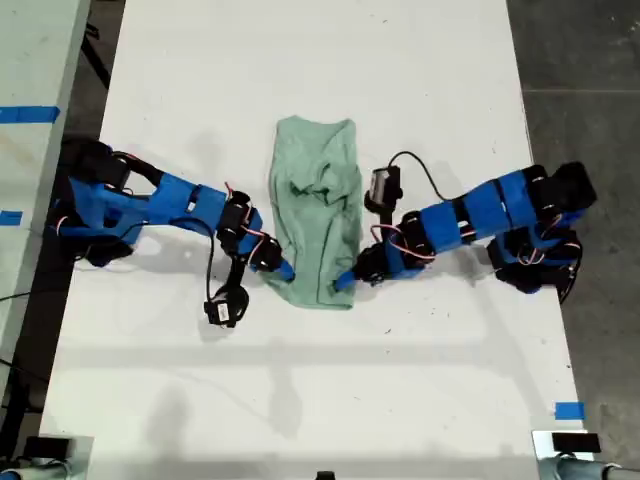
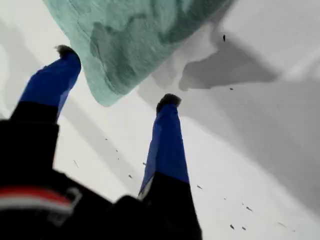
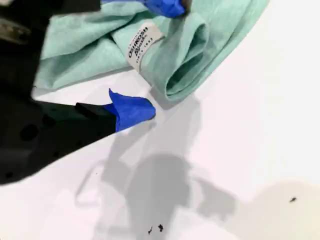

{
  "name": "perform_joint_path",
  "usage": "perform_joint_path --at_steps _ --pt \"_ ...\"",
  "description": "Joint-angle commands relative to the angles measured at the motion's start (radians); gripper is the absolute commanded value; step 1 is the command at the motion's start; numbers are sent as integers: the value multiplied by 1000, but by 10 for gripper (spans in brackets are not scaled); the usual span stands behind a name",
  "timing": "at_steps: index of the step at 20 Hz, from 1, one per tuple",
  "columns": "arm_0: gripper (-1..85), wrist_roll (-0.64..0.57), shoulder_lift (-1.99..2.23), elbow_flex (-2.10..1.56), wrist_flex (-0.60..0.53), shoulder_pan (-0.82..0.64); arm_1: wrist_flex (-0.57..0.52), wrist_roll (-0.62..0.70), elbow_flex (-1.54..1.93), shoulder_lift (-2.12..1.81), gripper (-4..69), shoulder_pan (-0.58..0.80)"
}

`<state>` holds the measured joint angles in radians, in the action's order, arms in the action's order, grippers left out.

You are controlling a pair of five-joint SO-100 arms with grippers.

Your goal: Fold tshirt

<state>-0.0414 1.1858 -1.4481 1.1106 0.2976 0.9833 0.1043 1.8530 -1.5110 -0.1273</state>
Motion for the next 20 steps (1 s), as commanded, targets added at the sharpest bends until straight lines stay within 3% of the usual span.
perform_joint_path --at_steps 1,3,5,6,7,10,13,15,17,20 --pt "241 8 -44 75 -66 14 -64 15 -135 110 294 11" --pt "191 12 -103 78 -123 15 -92 9 -207 225 263 11" --pt "7 25 -127 87 -167 26 -101 -23 -265 311 115 2" --pt "1 28 -127 91 -186 34 -115 -31 -282 334 19 -8" --pt "0 38 -127 101 -186 41 -124 -40 -293 341 -15 -18" --pt "0 40 -103 153 -141 63 -74 -46 -310 291 -15 -46" --pt "0 6 -114 393 55 110 92 -15 -426 207 -15 -95" --pt "0 -29 -137 537 120 153 210 11 -574 196 -15 -146" --pt "0 -43 -170 647 132 210 229 21 -695 230 -15 -212" --pt "0 -38 -179 681 61 293 241 6 -910 362 -15 -298"
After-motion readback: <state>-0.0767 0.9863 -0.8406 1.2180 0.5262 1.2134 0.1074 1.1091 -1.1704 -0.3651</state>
